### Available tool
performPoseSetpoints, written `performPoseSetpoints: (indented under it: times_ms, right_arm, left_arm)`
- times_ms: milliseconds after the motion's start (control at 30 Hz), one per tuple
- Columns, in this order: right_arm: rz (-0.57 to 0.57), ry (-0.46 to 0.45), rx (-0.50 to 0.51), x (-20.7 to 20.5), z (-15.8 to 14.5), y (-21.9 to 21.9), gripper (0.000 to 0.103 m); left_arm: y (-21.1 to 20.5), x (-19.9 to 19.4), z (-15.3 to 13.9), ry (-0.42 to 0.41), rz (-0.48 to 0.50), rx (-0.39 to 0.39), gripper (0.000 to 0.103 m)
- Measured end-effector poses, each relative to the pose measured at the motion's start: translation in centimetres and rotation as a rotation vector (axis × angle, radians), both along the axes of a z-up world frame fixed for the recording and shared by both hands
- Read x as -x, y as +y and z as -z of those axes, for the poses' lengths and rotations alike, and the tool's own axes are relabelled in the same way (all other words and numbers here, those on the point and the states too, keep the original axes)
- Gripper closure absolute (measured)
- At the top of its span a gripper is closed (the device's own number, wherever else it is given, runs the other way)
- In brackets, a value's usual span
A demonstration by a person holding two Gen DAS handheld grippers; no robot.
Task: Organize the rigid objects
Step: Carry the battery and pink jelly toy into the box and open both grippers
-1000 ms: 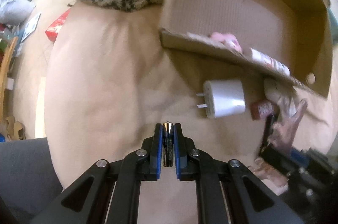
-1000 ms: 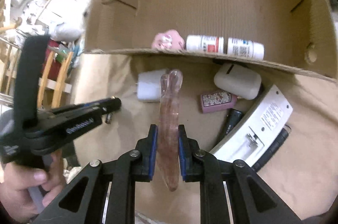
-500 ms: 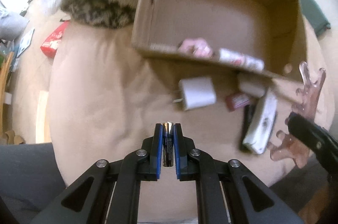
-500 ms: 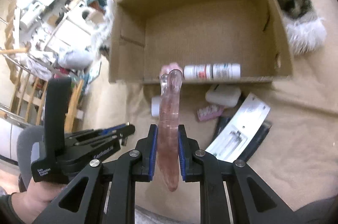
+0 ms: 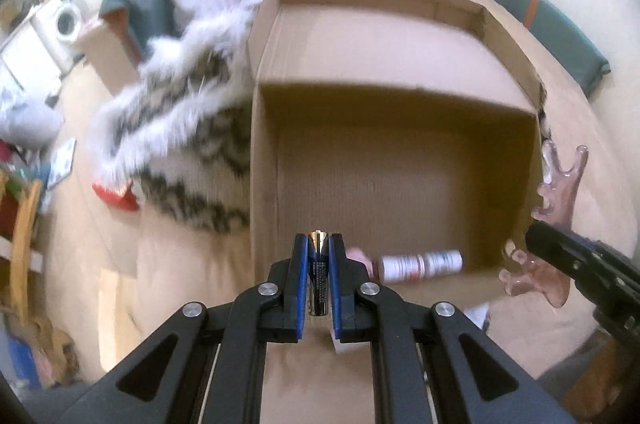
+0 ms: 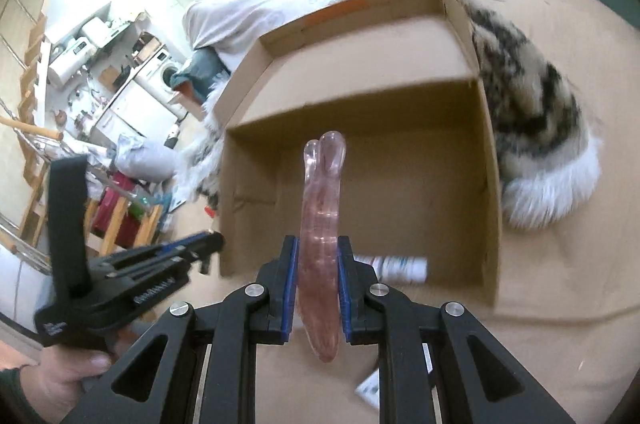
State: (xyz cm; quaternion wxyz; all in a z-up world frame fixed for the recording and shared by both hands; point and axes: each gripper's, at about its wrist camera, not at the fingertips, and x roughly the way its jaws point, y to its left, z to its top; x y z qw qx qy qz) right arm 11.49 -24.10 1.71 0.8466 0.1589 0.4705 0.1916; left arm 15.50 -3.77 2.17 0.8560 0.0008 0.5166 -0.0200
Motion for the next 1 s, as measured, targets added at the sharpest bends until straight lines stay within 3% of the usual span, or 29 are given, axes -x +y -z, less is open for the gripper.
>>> performPoseSetpoints:
  times_ms: [100, 367, 500, 633, 867, 1000]
  right_arm:
    - [0.001, 0.017, 0.021, -2.3, 0.7, -0.1, 0.084]
    - [0.039, 0.096, -0.002, -4.8, 5.7, 0.0, 0.084]
    - [0.023, 0.152, 0.039, -5.4, 8.1, 0.6, 0.084]
    - [0.018, 0.170, 0.058, -5.8, 9.0, 0.8, 0.084]
    - [0.015, 0.190, 0.082, -6.1, 9.9, 1.0, 0.084]
    - [0.019, 0.207, 0.092, -6.8, 10.2, 1.5, 0.084]
  left_arm:
    - [-0.3, -1.8, 1.0, -0.010, 0.009, -0.024, 0.094]
    - [-0.3, -2.6, 7.2, 0.072, 0.022, 0.045, 0.094]
    - [-0.7, -2.7, 7.6, 0.034, 0.023, 0.002, 0.094]
    - [-0.7, -3.0, 7.7, 0.002, 0.026, 0.006, 0.094]
    - [-0.2, -3.7, 8.6, 0.030, 0.021, 0.039, 0.094]
    - [-0.5, -3.7, 9.0, 0.028, 0.022, 0.020, 0.094]
